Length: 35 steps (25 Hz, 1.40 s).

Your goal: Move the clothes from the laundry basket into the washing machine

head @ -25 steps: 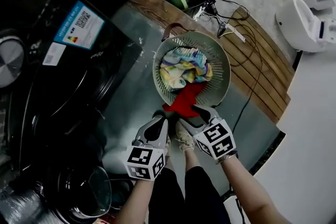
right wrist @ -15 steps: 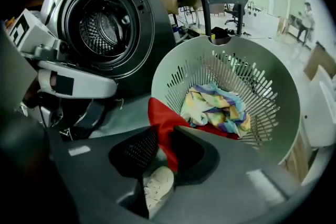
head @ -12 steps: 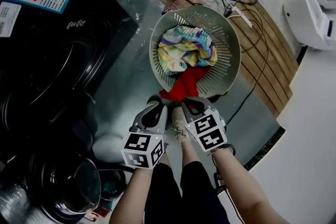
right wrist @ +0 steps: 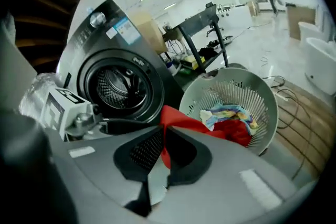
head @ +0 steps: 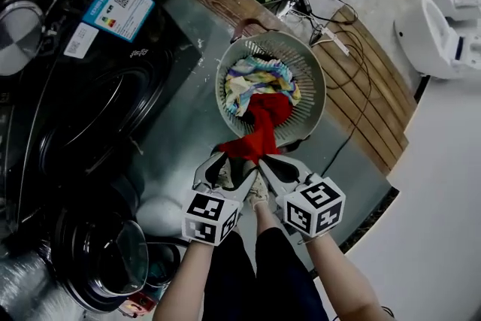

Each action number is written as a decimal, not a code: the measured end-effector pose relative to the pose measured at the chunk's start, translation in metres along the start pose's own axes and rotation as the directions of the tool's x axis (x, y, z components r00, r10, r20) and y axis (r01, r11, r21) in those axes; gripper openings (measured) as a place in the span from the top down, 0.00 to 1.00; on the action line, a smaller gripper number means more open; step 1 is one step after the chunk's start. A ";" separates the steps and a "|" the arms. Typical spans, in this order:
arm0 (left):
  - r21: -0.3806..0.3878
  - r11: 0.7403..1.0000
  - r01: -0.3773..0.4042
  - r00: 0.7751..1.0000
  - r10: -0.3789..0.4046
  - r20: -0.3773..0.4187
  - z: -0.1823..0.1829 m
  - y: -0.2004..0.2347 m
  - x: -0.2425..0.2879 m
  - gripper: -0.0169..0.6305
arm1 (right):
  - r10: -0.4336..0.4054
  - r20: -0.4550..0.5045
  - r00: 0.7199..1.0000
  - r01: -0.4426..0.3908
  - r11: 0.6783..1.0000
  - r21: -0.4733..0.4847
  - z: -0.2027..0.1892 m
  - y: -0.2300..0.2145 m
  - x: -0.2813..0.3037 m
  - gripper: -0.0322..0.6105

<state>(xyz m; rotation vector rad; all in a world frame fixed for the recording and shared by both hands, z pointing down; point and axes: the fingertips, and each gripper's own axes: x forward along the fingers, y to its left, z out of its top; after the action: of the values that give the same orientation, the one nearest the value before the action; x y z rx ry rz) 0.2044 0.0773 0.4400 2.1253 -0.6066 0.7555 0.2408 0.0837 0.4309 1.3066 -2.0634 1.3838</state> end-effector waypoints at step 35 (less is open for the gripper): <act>0.137 0.977 -0.165 0.960 0.128 0.249 0.133 -0.008 -0.152 0.74 | 0.301 0.167 0.939 -0.298 0.954 -0.042 0.122 0.102 -0.043 0.33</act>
<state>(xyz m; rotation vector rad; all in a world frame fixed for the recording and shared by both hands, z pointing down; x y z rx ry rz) 0.1426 0.0011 0.2635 2.3569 -0.8669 0.6489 0.2044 0.0115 0.2871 1.1777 -2.4698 1.4128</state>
